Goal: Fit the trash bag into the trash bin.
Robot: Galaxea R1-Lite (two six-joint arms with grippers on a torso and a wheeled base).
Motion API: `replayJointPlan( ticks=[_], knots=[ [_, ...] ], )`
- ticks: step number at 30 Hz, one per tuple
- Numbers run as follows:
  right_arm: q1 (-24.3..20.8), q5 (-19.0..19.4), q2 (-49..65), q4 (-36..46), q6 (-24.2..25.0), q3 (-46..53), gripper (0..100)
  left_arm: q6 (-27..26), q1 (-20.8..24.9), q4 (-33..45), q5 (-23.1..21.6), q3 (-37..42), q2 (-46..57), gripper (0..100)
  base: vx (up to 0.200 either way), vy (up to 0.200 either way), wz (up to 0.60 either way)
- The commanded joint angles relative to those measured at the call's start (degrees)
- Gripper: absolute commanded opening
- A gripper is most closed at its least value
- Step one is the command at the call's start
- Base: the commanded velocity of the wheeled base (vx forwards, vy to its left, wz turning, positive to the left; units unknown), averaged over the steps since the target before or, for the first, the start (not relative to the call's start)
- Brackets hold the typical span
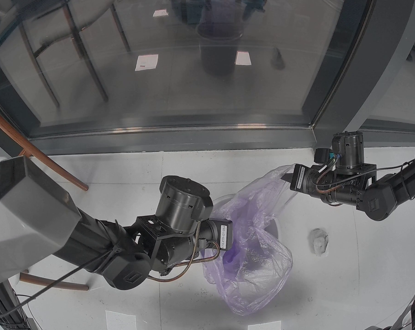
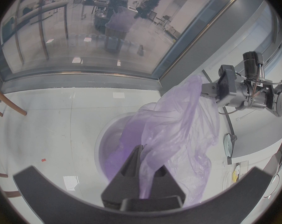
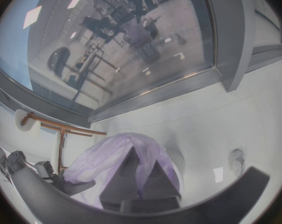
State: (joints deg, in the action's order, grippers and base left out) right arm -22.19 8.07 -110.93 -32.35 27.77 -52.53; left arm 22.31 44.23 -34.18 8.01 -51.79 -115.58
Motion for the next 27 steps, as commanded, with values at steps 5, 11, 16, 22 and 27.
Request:
replayJointPlan(
  ticks=[5,11,16,22,27],
  knots=[
    [0.48,2.48,3.36,0.19,-0.17,0.41,0,0.1,-0.46,-0.01,0.25,-2.09,-0.44,0,0.0,0.0,0.0],
    [-0.14,7.05,7.84,-0.08,-3.34,7.18,0,0.81,-0.19,-0.09,0.34,-2.79,-0.09,0,0.0,0.0,0.0],
    [0.13,6.7,7.05,-0.69,-3.6,7.44,100,0.89,-0.72,-0.09,0.6,-3.76,-0.35,0,0.0,0.0,0.0],
    [-2.77,7.05,9.24,-1.31,-4.83,15.62,100,0.89,-1.16,-0.01,0.6,-5.78,-0.35,0,0.0,0.0,0.0],
    [-7.34,6.52,8.89,-1.31,-4.83,17.81,100,0.98,-1.16,-0.01,0.52,-5.61,-0.35,0,0.0,0.0,0.0]
  ],
)
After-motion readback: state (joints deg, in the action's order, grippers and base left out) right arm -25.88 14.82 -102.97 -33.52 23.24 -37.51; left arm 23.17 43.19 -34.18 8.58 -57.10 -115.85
